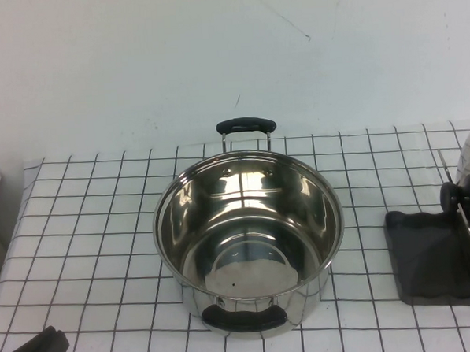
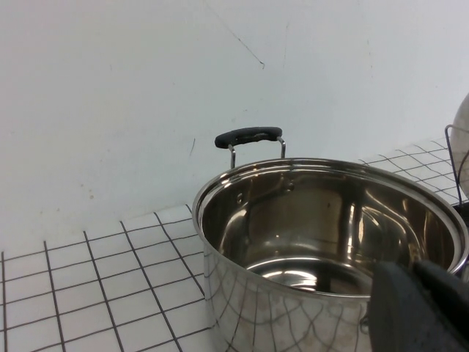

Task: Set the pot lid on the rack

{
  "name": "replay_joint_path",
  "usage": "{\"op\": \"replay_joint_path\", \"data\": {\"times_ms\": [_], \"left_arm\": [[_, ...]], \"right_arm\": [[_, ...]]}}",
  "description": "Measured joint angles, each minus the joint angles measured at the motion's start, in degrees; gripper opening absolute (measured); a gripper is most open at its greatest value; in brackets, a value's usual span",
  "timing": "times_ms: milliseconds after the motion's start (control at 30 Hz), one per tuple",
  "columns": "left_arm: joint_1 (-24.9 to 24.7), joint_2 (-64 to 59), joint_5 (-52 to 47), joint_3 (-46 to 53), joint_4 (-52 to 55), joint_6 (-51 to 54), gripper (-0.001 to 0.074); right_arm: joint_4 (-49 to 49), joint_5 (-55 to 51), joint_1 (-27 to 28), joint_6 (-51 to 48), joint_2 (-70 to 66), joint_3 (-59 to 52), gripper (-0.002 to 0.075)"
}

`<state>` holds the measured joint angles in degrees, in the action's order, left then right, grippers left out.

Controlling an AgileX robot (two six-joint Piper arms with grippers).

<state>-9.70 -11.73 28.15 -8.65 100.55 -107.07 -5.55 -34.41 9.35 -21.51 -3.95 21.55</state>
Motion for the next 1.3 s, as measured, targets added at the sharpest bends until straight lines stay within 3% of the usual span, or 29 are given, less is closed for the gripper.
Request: {"op": "replay_joint_path", "data": {"times_ms": [200,333,567,667,933,1300], "left_arm": [[0.0,0.0,0.0,0.0,0.1,0.0,-0.0002],[0.0,0.0,0.0,0.0,0.1,0.0,-0.0002],[0.0,0.0,0.1,0.0,0.2,0.0,-0.0002],[0.0,0.0,0.1,0.0,0.2,-0.2,-0.0002],[0.0,0.0,0.1,0.0,0.2,-0.2,-0.0002],[0.0,0.0,0.1,0.0,0.2,-0.2,-0.0002]], "right_arm": [[16.3,8.8,-10.1,20.6,4.7,-7.9,-0.0002],[16.6,10.2,-14.2,24.4,4.7,-12.4,-0.0002],[4.3,16.1,-14.5,14.1,4.7,-20.1,-0.0002],[4.1,20.1,-14.2,13.0,4.7,-22.8,-0.0002],[3.5,14.5,-7.1,12.5,4.7,-23.0,-0.0002],[3.5,14.4,-8.7,16.9,4.7,-23.0,-0.0002]]}}
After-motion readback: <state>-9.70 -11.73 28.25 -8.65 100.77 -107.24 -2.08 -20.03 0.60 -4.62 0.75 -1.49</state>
